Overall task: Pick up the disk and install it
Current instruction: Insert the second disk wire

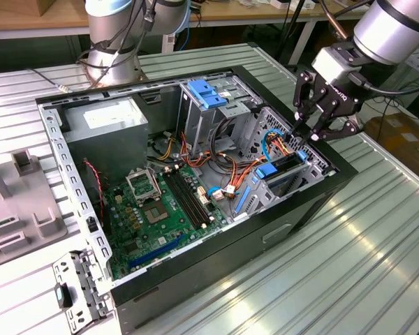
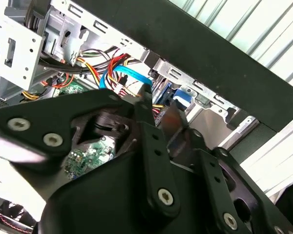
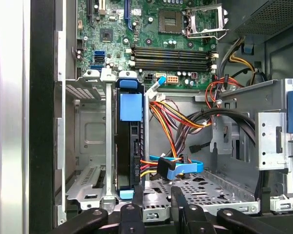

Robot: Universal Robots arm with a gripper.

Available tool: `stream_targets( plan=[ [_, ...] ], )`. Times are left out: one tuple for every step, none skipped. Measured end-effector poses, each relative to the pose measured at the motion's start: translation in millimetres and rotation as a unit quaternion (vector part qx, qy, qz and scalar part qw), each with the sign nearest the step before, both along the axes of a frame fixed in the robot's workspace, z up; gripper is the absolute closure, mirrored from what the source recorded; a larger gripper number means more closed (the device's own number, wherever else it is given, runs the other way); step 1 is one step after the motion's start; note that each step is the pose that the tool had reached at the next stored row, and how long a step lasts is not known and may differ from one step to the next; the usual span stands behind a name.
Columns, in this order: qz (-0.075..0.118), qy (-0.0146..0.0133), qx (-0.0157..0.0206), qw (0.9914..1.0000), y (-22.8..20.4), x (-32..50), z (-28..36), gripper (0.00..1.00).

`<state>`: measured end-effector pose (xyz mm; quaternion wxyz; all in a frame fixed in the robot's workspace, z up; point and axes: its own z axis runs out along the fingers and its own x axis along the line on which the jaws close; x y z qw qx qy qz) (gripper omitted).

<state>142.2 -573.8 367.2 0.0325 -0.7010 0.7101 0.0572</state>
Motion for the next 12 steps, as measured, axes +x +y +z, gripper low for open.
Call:
stream_targets(
  plan=[
    [0.000, 0.0000, 0.0001, 1.00000, 0.0, 0.0, 0.1, 0.64],
    [0.000, 0.0000, -0.0001, 1.00000, 0.0, 0.0, 2.2, 0.64],
    [0.000, 0.0000, 0.0000, 1.00000, 0.0, -0.1, 5.9, 0.64],
    [0.000, 0.0000, 0.0000, 1.00000, 0.0, -0.2, 8.2, 0.64],
    [0.000, 0.0000, 0.0000, 1.00000, 0.0, -0.2, 10.4, 0.64],
    [0.000, 0.0000, 0.0001, 1.00000, 0.0, -0.5, 13.1, 0.64],
    [0.000, 0.0000, 0.0002, 1.00000, 0.0, -1.2, 14.7, 0.64],
    [0.000, -0.0001, 0.0009, 1.00000, 0.0, -3.0, 15.0, 0.64],
    [0.000, -0.0001, 0.0011, 1.00000, 0.0, -4.7, 15.0, 0.64],
    [0.000, -0.0003, 0.0012, 1.00000, 0.0, -7.4, 15.1, 0.64],
    [0.000, -0.0004, 0.0013, 1.00000, 0.1, -10.1, 15.1, 0.64],
    [0.000, -0.0005, 0.0013, 1.00000, 0.1, -12.7, 15.1, 0.64]
  ],
)
